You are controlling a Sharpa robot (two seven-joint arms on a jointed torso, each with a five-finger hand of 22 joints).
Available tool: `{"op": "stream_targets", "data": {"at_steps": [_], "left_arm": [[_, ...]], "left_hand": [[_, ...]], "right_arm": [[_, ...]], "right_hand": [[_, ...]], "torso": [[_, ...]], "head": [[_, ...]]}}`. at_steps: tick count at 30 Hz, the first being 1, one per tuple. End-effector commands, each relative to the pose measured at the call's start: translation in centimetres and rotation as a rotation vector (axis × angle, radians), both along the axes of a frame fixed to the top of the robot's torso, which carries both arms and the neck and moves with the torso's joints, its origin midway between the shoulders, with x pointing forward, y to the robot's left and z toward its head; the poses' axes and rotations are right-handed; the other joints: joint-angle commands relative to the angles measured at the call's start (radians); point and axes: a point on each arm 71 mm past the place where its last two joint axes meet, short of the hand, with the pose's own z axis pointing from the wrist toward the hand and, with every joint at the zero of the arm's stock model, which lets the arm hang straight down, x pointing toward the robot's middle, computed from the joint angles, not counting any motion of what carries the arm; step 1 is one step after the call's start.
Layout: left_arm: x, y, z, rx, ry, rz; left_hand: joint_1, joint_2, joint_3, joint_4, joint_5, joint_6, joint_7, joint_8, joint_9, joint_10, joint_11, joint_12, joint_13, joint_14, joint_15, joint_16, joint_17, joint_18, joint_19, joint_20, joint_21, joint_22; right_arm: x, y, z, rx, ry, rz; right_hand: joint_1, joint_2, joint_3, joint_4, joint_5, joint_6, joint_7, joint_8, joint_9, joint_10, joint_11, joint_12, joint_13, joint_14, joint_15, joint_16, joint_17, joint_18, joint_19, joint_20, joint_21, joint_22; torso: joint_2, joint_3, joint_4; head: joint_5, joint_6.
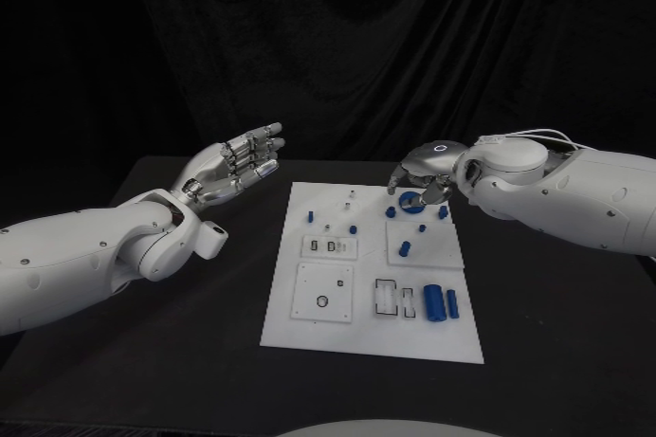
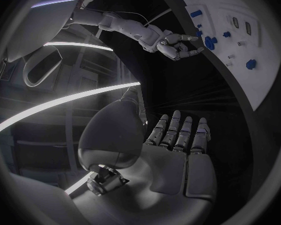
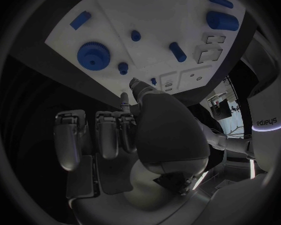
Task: Assemble the parts on the task board
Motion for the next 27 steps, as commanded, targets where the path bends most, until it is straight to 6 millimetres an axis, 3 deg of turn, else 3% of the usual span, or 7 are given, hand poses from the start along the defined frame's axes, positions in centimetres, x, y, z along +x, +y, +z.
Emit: {"op": "stream_targets", "data": {"at_steps": [1, 6, 21, 27], "left_arm": [[-0.2, -0.3, 0.4, -0.024, -0.041, -0.041], [-0.2, -0.4, 0.4, -0.024, -0.040, -0.045], [-0.2, -0.5, 0.4, -0.027, -0.037, -0.054], [-0.2, -0.5, 0.4, -0.027, -0.036, -0.054]], "left_hand": [[0.001, 0.011, -0.001, -0.004, 0.007, -0.006, 0.004, -0.006, -0.001, -0.009, 0.001, -0.006, -0.001, 0.002, 0.007, -0.004, 0.000, 0.011, 0.001, 0.006, 0.001, 0.001], [0.002, 0.012, -0.001, -0.004, 0.008, -0.007, 0.004, -0.007, -0.001, -0.009, 0.002, -0.007, -0.001, 0.002, 0.007, -0.004, 0.000, 0.011, 0.001, 0.007, 0.001, 0.001], [0.003, 0.016, -0.003, -0.004, 0.012, -0.009, 0.004, -0.007, -0.001, -0.009, 0.002, -0.007, -0.001, 0.003, 0.008, -0.004, 0.000, 0.012, 0.005, 0.009, 0.004, 0.002], [0.003, 0.016, -0.003, -0.004, 0.012, -0.009, 0.004, -0.007, -0.001, -0.009, 0.002, -0.007, -0.001, 0.003, 0.008, -0.004, 0.000, 0.012, 0.005, 0.009, 0.004, 0.002]], "right_arm": [[0.2, -0.3, -0.4, -0.005, -0.004, -0.036], [0.3, -0.3, -0.7, -0.009, 0.003, -0.041], [0.6, 0.2, -1.9, -0.025, 0.030, -0.045], [0.7, 0.3, -2.5, -0.031, 0.040, -0.052]], "right_hand": [[-0.010, -0.005, -0.003, -0.002, 0.004, -0.013, 0.002, -0.010, -0.006, 0.104, -0.011, 0.002, 0.263, 0.103, -0.012, 0.003, 0.263, -0.015, 0.106, -0.009, 0.006, 0.263], [-0.019, -0.007, -0.006, 0.004, 0.005, -0.011, 0.008, -0.011, -0.008, 0.104, -0.015, 0.002, 0.263, 0.103, -0.015, 0.003, 0.263, -0.015, 0.106, -0.013, 0.006, 0.263], [-0.028, 0.003, -0.004, 0.010, 0.005, 0.003, 0.013, -0.009, -0.010, 0.104, -0.020, 0.002, 0.263, 0.103, -0.020, 0.003, 0.263, -0.015, 0.106, -0.018, 0.006, 0.263], [-0.040, 0.006, -0.005, 0.016, 0.004, 0.002, 0.023, -0.016, -0.018, 0.104, -0.024, 0.002, 0.263, 0.103, -0.024, 0.003, 0.263, -0.015, 0.106, -0.022, 0.006, 0.263]], "torso": [[0.001, 0.0006, 0.0007], [0.003, 0.0014, 0.0042], [0.007, 0.0001, 0.0046], [0.008, 0.0000, 0.0047]], "head": [[-0.003, -0.002], [-0.007, -0.005], [-0.011, -0.005], [-0.010, -0.007]]}}
